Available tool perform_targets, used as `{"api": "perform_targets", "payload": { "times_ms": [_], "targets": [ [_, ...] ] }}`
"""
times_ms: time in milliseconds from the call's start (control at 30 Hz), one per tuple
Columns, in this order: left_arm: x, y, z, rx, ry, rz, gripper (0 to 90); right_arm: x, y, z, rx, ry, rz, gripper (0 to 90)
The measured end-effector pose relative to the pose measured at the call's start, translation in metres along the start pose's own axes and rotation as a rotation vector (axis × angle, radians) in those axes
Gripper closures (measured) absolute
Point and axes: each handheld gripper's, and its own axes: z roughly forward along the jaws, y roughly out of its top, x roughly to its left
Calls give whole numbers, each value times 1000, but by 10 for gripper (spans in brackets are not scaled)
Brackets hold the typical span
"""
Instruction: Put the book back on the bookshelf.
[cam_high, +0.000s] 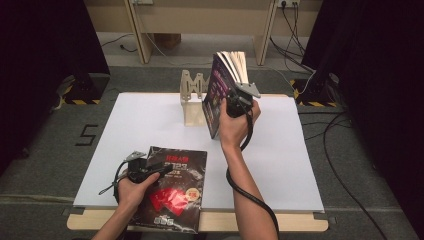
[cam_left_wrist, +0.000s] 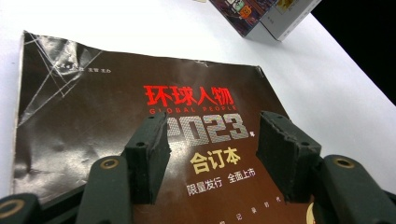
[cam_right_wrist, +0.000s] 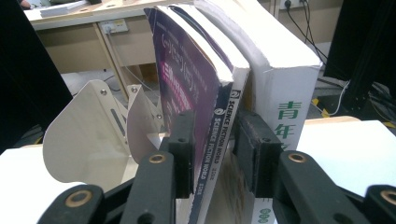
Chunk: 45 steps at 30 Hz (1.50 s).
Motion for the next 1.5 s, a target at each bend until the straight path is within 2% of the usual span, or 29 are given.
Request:
{"api": "perform_targets", "payload": {
  "times_ms": [133,200,367,567,767,867,1100,1433,1500],
  "targets": [
    [-1,-1,1,1,-3,1,426,5,1,1,12,-1,-6,674],
    [-1,0,1,1,-2,1,426,8,1,1,16,8,-33,673],
    [0,-1,2,5,-3,-1,426,12,0,2,13,29,-56,674],
    [0,0,1,2,-2,-2,426,11,5,3,27,48,-40,675],
    [-1,-1,3,6,-6,-2,426,8,4,-1,-1,65,-18,670],
    [0,-1,3,2,-7,-2,426,7,8,-3,-19,61,-14,666],
    [0,-1,3,4,-6,-2,425,8,15,1,-11,43,-23,665],
    [0,-1,2,4,-8,-3,426,21,20,6,-11,36,-98,691],
    [-1,-1,2,4,-8,-4,426,22,21,8,-3,43,-100,692]
  ]
}}
